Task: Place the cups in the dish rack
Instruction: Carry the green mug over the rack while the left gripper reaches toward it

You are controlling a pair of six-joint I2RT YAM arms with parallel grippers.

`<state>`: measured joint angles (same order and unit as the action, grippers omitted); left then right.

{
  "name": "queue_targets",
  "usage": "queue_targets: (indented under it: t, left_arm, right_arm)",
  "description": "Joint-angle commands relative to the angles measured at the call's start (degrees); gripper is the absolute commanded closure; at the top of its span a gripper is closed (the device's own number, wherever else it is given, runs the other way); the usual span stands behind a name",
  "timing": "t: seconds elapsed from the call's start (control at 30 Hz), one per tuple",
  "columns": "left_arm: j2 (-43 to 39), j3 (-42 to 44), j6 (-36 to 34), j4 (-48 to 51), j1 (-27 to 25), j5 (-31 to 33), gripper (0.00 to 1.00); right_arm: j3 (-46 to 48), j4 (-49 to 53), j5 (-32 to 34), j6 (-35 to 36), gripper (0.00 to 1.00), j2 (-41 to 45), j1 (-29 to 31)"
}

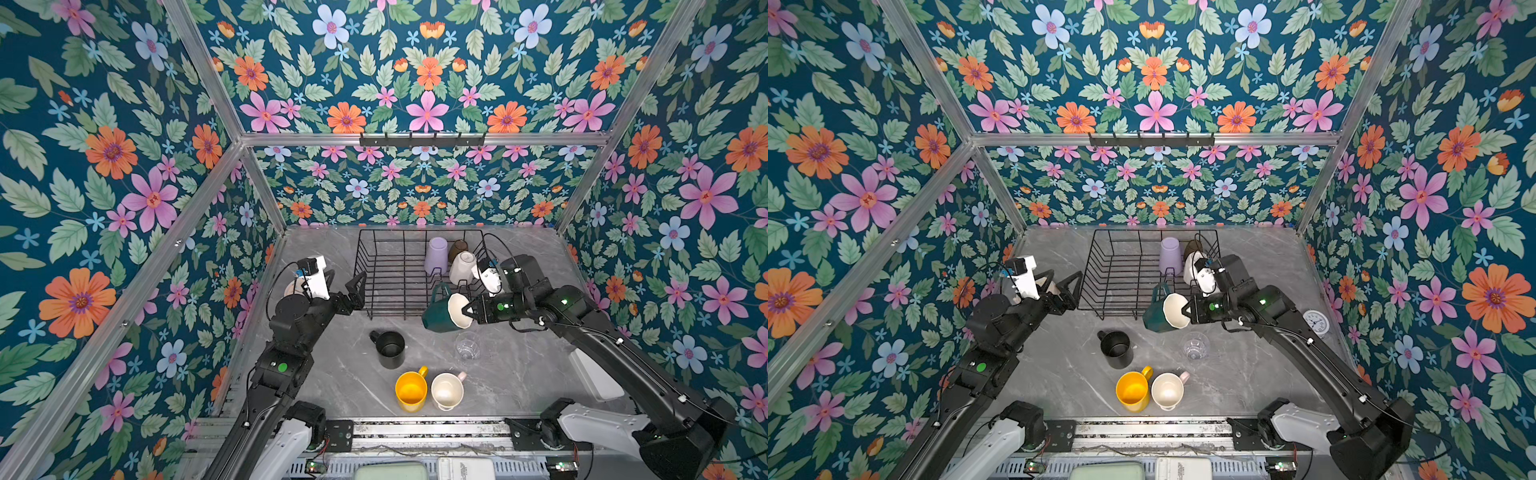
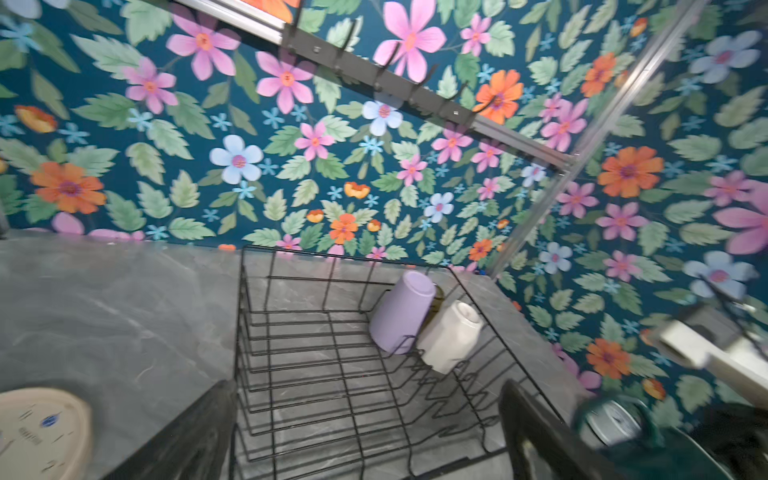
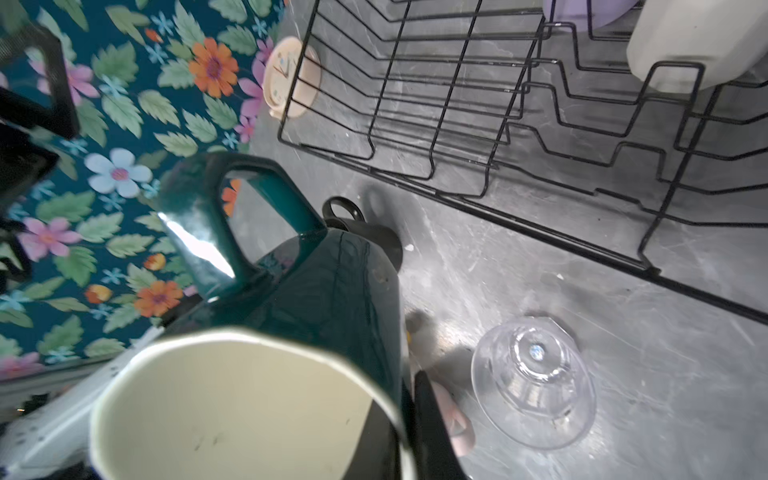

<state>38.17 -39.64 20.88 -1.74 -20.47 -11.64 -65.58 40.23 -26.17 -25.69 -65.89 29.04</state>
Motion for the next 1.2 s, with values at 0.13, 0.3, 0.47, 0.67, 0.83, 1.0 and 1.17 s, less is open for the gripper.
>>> queue_targets:
  t: [0.13, 0.3, 0.47, 0.67, 0.83, 1.0, 1.17]
  left_arm:
    - [2.9, 1.5, 2.8, -12.5, 0.1, -22.5, 0.01]
    - [6.3, 2.7, 6.0, -20.6, 0.0, -33.9, 0.01]
    - [9.2, 4.3, 10.0, -28.7, 0.0, -41.2, 0.01]
    - [11.3, 5.7, 14.1, -36.9, 0.0, -47.7, 0.01]
    - [12.5, 5.8, 15.3, -39.4, 0.0, -49.8, 0.01]
    - [13.5, 5.9, 16.5, -41.2, 0.0, -51.3, 0.00]
    - [13.3, 6.1, 16.6, -41.7, 0.0, -51.7, 0.00]
  right_arm:
    - [5.6, -22.1, -18.2, -9.6, 1.00, 2.5, -6.5]
    - [6.5, -26.3, -20.5, -8.6, 1.00, 3.1, -7.0]
    - [7.1, -30.3, -23.2, -7.7, 1.00, 3.2, -7.1]
    - [7.6, -34.7, -28.1, -7.4, 1.00, 2.7, -7.1]
    - [7.6, -37.8, -32.9, -8.0, 1.00, 2.4, -7.0]
    - [7.6, -39.1, -34.0, -8.6, 1.00, 2.2, -6.1]
    - [6.7, -39.3, -33.3, -8.6, 1.00, 1.4, -3.8]
